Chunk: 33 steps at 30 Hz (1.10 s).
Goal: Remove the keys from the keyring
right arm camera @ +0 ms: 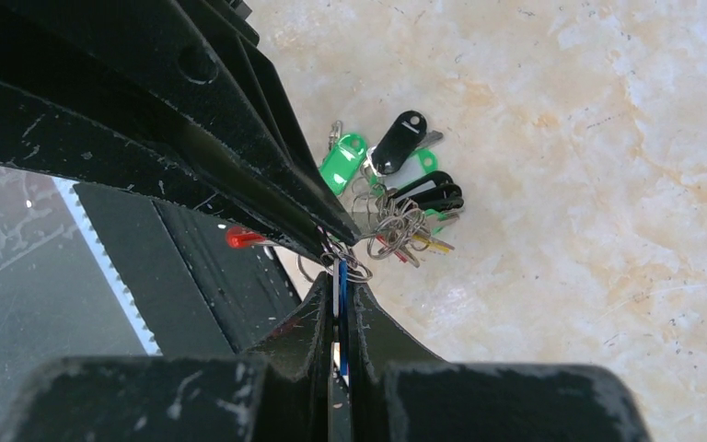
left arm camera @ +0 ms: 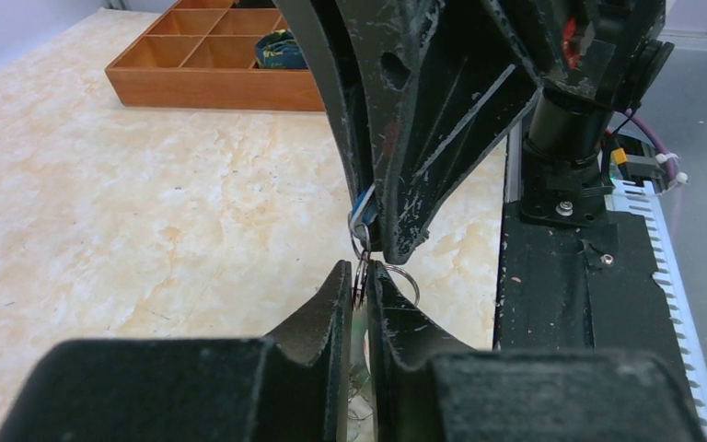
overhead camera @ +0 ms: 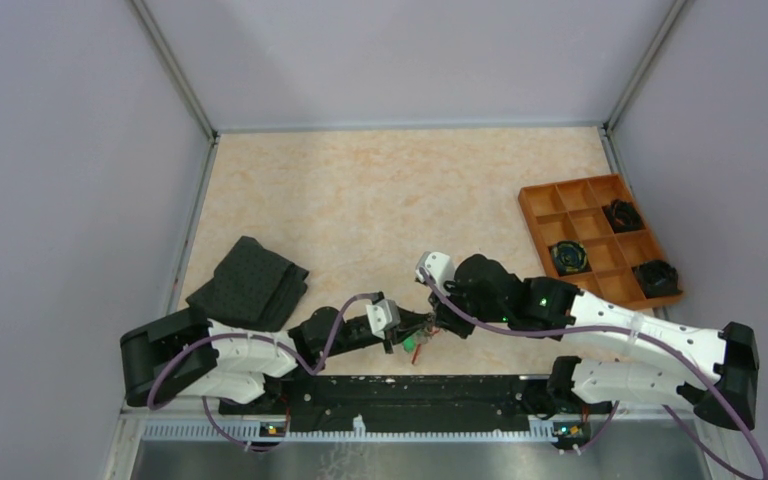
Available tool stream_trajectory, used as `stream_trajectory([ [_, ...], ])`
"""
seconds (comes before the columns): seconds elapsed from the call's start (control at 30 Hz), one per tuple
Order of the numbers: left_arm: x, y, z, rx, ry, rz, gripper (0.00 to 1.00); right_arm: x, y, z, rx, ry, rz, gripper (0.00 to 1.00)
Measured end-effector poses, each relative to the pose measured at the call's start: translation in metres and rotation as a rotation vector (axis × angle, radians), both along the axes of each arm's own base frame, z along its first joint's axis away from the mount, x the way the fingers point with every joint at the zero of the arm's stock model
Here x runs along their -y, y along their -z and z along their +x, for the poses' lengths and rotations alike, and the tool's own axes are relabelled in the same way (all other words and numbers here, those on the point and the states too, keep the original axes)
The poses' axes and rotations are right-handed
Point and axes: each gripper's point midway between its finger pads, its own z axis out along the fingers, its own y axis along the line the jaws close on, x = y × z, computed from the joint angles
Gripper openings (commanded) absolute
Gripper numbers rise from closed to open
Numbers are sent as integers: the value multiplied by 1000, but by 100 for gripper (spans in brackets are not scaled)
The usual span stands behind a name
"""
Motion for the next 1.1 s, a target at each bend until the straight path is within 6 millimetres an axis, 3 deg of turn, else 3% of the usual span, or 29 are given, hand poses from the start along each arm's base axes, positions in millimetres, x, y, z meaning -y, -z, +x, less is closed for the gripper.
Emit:
stream_trajectory([
  [0.13,0,0,-1,-3,6,0,0,1,0,2,6,12,-3,0],
  [0.8,-8,-11,1,-25,-31,-67,0,6,5,15,7,151,-22,0],
  [1.0,-10,-11,5,-38,-56,-72,28,7,7,18,21,159,-36,0],
  [1.1,-13,-16,7,-44,-72,-91,32,11,8,21,44,156,-58,0],
])
